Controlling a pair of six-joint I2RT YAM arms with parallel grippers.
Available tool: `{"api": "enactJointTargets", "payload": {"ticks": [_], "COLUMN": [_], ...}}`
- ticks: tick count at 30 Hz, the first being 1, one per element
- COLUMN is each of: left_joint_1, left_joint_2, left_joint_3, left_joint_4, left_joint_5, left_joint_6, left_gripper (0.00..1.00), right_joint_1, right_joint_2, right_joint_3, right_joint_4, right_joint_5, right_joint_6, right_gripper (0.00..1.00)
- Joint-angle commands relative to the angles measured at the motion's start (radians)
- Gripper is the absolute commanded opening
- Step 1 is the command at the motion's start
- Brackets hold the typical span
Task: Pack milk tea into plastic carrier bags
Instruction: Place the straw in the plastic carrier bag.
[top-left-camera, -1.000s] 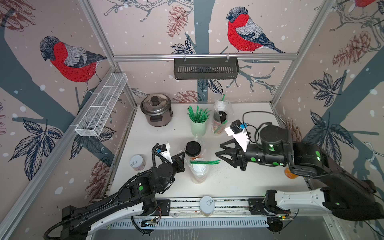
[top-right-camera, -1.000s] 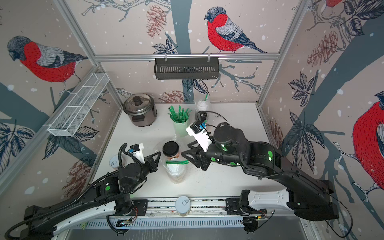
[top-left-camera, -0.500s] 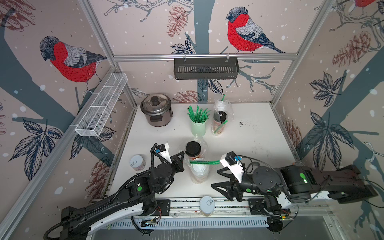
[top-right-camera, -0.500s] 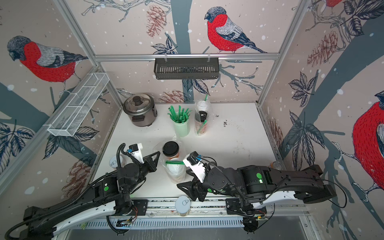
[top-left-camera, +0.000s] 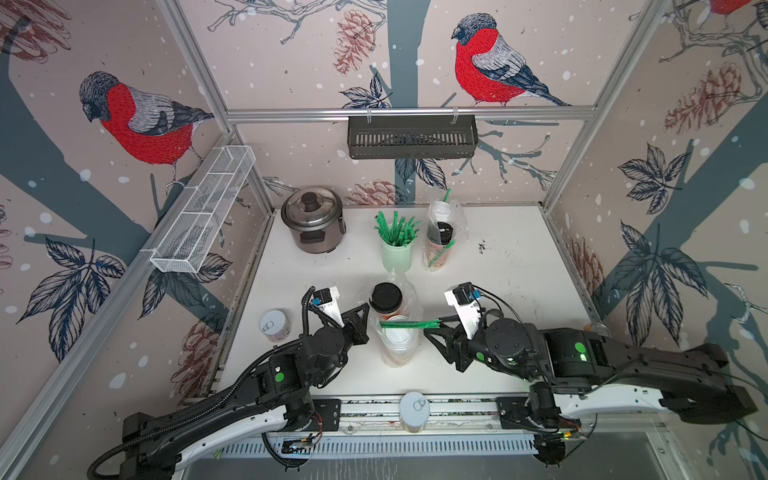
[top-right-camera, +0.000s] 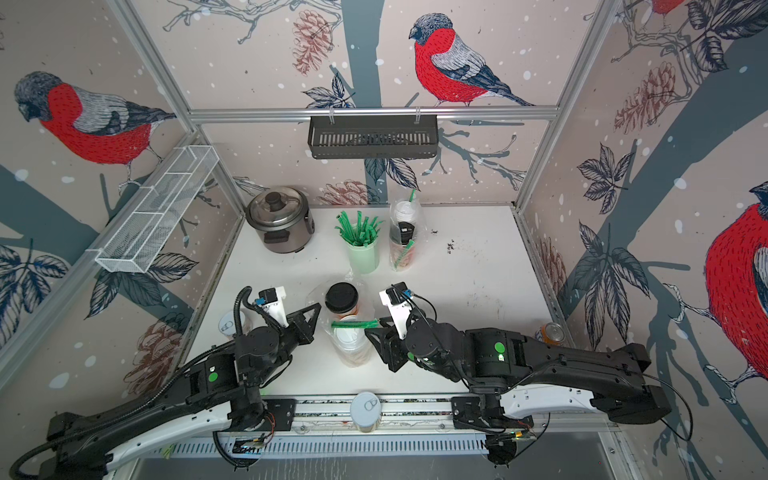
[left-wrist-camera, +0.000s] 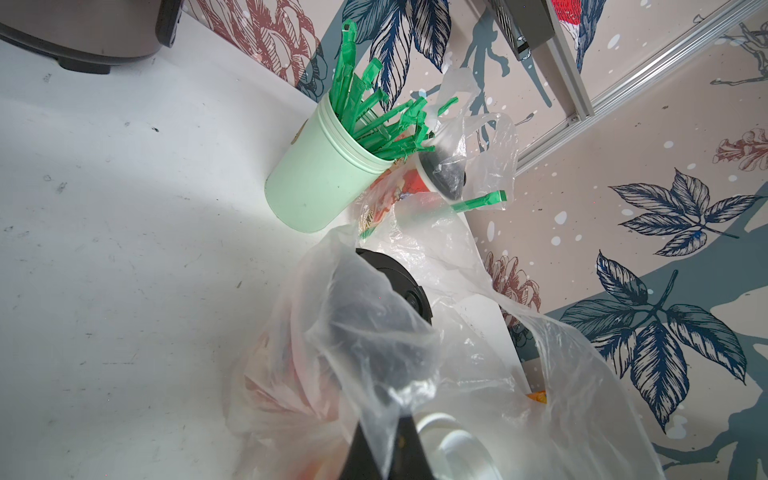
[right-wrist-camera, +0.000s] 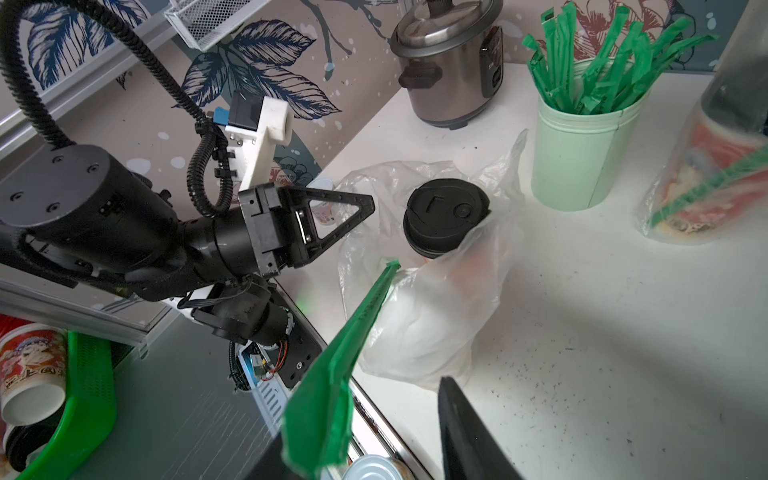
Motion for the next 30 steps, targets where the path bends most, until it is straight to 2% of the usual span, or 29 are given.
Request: {"api": "enactJointTargets", "payload": {"ticks": [1, 7, 18, 25, 30], "left_joint_1": [-0.001, -0.001, -0.001, -0.001, -0.001], "left_joint_2": [-0.002, -0.003, 0.001, -0.006, -0.013], "left_joint_3": [-0.002, -0.004, -0.011, -0.011, -0.011], "left_joint_4": [0.005, 0.005, 0.019, 0.018, 0.018], "left_joint_5": [-0.001, -0.003, 0.008, 0.008, 0.006], "left_joint_6": [-0.019, -0.020, -0.028, -0.026, -0.017], "left_gripper": [0.00, 0.00, 0.00, 0.00, 0.00], "right_joint_1": [-0.012, -0.029, -0.055, -0.103, -0.152], "right_joint_2": [0.015, 0.064, 0.149, 0.248, 0.326], "right_joint_3": [-0.004, 0.012, 0.123, 0.246, 0.407], "right_joint_4": [0.128, 0.170, 0.159, 0.058, -0.131], "right_joint_5": [-0.037, -0.080, -0.083, -0.156, -0.229], "right_joint_6": [-0.029, -0.068, -0.147, -0.201, -0.254], "right_gripper": [0.43, 0.38, 0.03, 0.01, 0.01]}}
